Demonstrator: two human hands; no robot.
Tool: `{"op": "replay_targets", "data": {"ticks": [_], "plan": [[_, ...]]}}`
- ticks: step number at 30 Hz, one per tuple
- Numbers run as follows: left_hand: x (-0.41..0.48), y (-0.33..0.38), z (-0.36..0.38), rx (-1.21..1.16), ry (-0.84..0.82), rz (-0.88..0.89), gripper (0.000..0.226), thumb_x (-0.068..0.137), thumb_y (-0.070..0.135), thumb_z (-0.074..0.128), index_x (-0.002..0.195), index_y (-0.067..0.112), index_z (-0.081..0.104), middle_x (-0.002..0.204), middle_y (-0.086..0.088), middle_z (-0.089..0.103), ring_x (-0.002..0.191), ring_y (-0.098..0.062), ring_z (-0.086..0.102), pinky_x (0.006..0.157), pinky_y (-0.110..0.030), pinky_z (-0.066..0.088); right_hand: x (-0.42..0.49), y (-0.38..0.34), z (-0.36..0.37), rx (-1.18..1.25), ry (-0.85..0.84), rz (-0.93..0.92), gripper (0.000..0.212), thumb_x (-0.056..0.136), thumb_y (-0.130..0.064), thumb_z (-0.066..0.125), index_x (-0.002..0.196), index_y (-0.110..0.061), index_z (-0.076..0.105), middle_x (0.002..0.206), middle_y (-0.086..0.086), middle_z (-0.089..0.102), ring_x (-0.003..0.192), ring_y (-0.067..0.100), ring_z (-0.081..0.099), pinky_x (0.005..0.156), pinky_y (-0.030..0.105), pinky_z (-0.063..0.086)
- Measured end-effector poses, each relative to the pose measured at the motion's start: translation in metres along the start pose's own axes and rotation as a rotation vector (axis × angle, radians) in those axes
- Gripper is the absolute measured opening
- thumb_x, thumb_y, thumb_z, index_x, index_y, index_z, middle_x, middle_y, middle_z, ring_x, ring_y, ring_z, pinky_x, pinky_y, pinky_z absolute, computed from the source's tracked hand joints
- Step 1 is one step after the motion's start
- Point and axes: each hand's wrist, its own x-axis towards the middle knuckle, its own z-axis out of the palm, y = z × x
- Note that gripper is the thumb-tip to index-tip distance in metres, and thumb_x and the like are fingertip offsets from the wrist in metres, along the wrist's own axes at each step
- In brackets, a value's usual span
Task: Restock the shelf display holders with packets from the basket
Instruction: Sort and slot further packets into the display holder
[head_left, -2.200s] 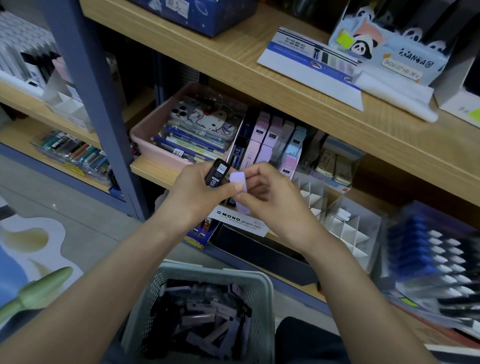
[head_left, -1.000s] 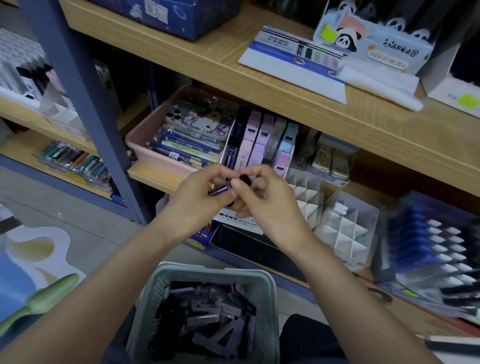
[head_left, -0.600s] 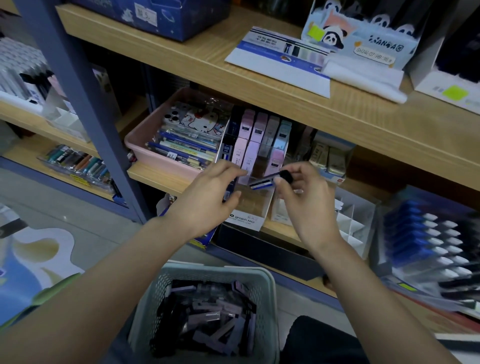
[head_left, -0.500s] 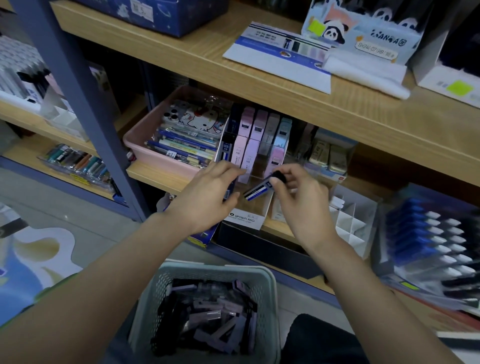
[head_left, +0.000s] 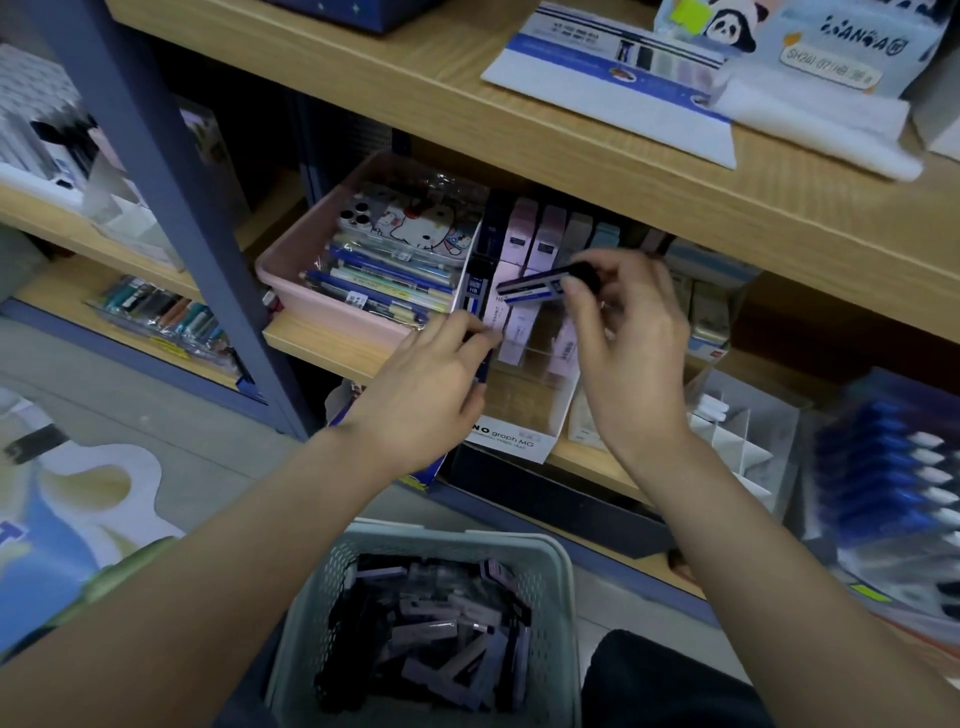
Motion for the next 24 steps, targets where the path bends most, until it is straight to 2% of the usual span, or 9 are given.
{"op": "replay_targets", "data": {"ticks": [3,8,11,13,16,21,24], "plan": [[-0.004,-0.003,0.002,0.029,-0.011,0.035,0.056,0.086,0.008,0.058,0.139,0.003,0.041,0.128,-0.014,0.044,0.117,-0.028,0.041,0.1,-0.037,0.035,0.005,0.0,0.013,-0.019,-0.048,-0.022,0.018,0.091,-0.014,0.059,0.107,-0.007,0.063,0.101,-0.006,0.048,0.084,0.001,0.051,0.076,0.011,0.043],[-0.007,-0.008,0.0,0.032,-0.008,0.052,0.062,0.088,0.012,0.053,0.145,0.008,0.028,0.135,-0.006,0.039,0.124,-0.02,0.034,0.104,-0.029,0.027,0.011,-0.002,0.033,-0.019,-0.198,0.047,0.023,0.086,-0.017,0.067,0.107,-0.01,0.06,0.087,-0.007,0.058,0.076,0.005,0.057,0.073,0.023,0.052],[-0.008,-0.008,0.0,0.02,0.001,0.063,0.057,0.085,0.009,0.056,0.139,0.005,0.038,0.133,-0.008,0.042,0.123,-0.022,0.037,0.103,-0.031,0.03,0.016,-0.007,0.039,-0.098,-0.262,-0.014,0.018,0.086,-0.018,0.067,0.103,-0.01,0.063,0.092,0.001,0.065,0.081,0.014,0.062,0.074,0.037,0.054],[-0.008,-0.007,0.001,0.021,0.012,0.06,0.054,0.084,0.008,0.057,0.136,0.004,0.041,0.131,-0.009,0.043,0.121,-0.024,0.039,0.102,-0.032,0.032,0.021,-0.01,0.041,-0.207,-0.274,-0.069,0.019,0.087,-0.02,0.065,0.104,-0.013,0.063,0.099,0.001,0.064,0.084,0.017,0.062,0.07,0.034,0.051],[-0.007,-0.006,0.002,0.013,0.029,0.057,0.054,0.084,0.007,0.056,0.136,0.005,0.041,0.131,-0.009,0.042,0.121,-0.024,0.038,0.101,-0.033,0.032,0.029,-0.013,0.044,-0.412,-0.304,-0.121,0.023,0.088,-0.026,0.062,0.109,-0.018,0.06,0.115,-0.001,0.056,0.103,0.018,0.056,0.069,0.027,0.039],[-0.008,-0.007,0.002,0.02,0.027,0.075,0.057,0.083,0.005,0.056,0.138,0.004,0.04,0.132,-0.01,0.043,0.122,-0.026,0.039,0.101,-0.035,0.034,0.037,-0.014,0.046,-0.525,-0.413,-0.145,0.024,0.091,-0.028,0.057,0.113,-0.02,0.055,0.109,-0.001,0.059,0.108,0.02,0.05,0.074,0.033,0.044],[-0.013,-0.01,0.002,0.048,0.004,0.102,0.062,0.084,0.003,0.055,0.142,0.004,0.034,0.139,-0.011,0.039,0.131,-0.025,0.035,0.109,-0.032,0.027,0.035,-0.018,0.043,-0.564,-0.449,-0.18,0.026,0.094,-0.021,0.052,0.12,-0.018,0.058,0.117,0.002,0.057,0.114,0.022,0.047,0.077,0.035,0.046]]}}
